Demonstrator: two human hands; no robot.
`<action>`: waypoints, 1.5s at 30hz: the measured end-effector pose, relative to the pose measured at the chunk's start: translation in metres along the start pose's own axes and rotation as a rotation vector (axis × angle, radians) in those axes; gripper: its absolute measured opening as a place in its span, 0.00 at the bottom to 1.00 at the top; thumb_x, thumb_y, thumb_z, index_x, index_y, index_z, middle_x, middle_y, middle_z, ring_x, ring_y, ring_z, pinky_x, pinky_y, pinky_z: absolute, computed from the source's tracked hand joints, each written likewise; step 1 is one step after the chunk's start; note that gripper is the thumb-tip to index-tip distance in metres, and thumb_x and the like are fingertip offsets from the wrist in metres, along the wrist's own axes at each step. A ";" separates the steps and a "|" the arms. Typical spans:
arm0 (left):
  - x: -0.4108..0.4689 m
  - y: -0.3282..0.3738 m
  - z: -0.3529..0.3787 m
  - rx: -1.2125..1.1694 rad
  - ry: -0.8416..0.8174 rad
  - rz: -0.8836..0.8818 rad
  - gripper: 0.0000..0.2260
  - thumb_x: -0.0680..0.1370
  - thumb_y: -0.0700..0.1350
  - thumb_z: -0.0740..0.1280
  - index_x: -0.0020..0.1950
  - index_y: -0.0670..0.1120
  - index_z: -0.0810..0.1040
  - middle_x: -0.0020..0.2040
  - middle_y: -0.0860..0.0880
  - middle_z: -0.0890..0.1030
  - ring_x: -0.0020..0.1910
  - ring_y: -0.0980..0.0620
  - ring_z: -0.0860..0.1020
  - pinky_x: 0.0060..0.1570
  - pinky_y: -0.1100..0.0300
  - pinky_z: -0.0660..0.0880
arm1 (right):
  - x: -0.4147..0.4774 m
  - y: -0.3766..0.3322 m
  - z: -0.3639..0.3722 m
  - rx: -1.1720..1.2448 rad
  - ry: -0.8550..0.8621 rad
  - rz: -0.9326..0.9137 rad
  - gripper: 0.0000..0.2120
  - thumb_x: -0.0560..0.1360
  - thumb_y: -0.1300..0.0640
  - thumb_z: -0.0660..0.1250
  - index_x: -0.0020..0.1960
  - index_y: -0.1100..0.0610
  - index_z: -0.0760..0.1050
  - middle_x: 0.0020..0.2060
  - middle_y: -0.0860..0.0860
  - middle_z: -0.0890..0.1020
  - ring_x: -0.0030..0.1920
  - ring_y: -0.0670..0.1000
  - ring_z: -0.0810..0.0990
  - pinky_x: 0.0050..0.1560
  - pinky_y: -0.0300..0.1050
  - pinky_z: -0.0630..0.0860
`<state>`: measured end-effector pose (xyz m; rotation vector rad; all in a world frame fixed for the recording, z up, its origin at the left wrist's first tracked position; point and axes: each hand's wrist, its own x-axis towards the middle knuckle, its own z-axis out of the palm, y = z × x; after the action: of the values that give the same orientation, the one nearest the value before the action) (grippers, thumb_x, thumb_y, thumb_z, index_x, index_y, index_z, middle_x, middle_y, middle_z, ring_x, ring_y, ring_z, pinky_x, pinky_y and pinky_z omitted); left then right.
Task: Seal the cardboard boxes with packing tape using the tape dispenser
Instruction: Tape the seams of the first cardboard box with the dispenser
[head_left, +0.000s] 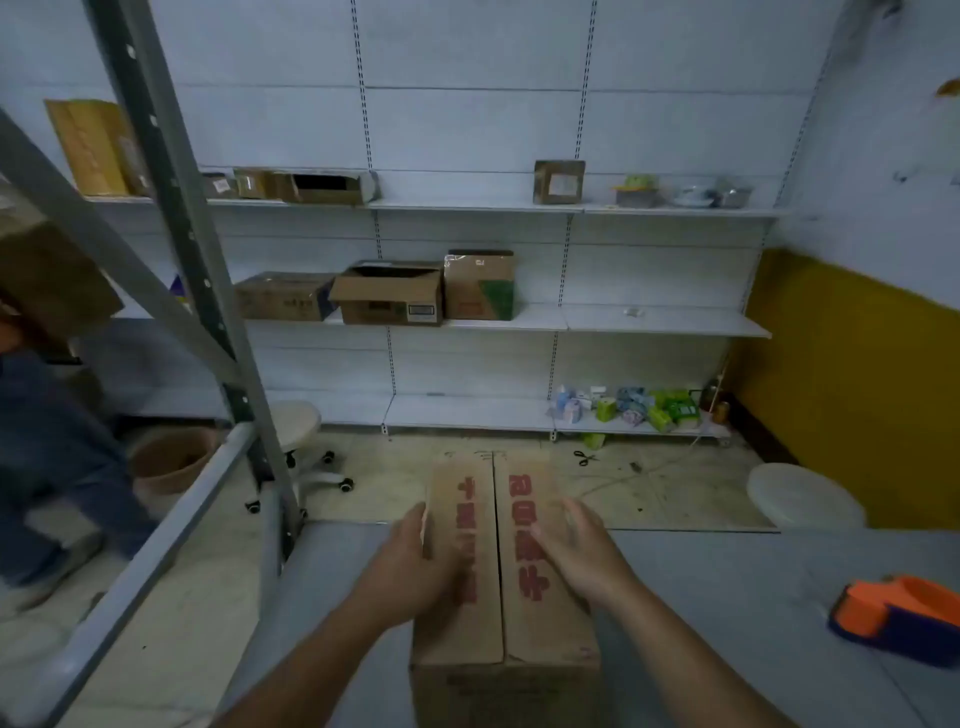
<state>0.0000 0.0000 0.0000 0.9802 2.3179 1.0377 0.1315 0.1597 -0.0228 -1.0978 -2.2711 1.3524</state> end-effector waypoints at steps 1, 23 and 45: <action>-0.004 -0.002 0.009 -0.045 -0.068 -0.018 0.16 0.81 0.54 0.62 0.64 0.58 0.60 0.64 0.57 0.73 0.54 0.59 0.76 0.60 0.56 0.75 | -0.002 0.005 0.006 0.077 -0.008 0.013 0.33 0.78 0.44 0.63 0.78 0.46 0.51 0.75 0.46 0.62 0.74 0.51 0.63 0.71 0.47 0.63; 0.060 0.008 0.033 0.496 -0.378 0.120 0.36 0.75 0.69 0.55 0.79 0.62 0.44 0.76 0.51 0.65 0.70 0.49 0.68 0.66 0.58 0.65 | -0.013 0.073 -0.050 0.282 0.423 0.010 0.37 0.72 0.56 0.72 0.75 0.49 0.56 0.72 0.48 0.62 0.70 0.49 0.63 0.68 0.51 0.67; 0.015 0.004 0.061 -0.449 0.072 -0.162 0.12 0.83 0.49 0.59 0.59 0.68 0.68 0.51 0.65 0.76 0.52 0.61 0.76 0.42 0.67 0.69 | 0.004 0.073 -0.109 -0.088 0.304 0.159 0.28 0.77 0.41 0.63 0.74 0.49 0.62 0.65 0.48 0.73 0.60 0.49 0.73 0.58 0.46 0.69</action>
<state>0.0287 0.0423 -0.0371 0.5782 2.0410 1.4550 0.2256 0.2515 -0.0275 -1.4318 -2.0740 1.0595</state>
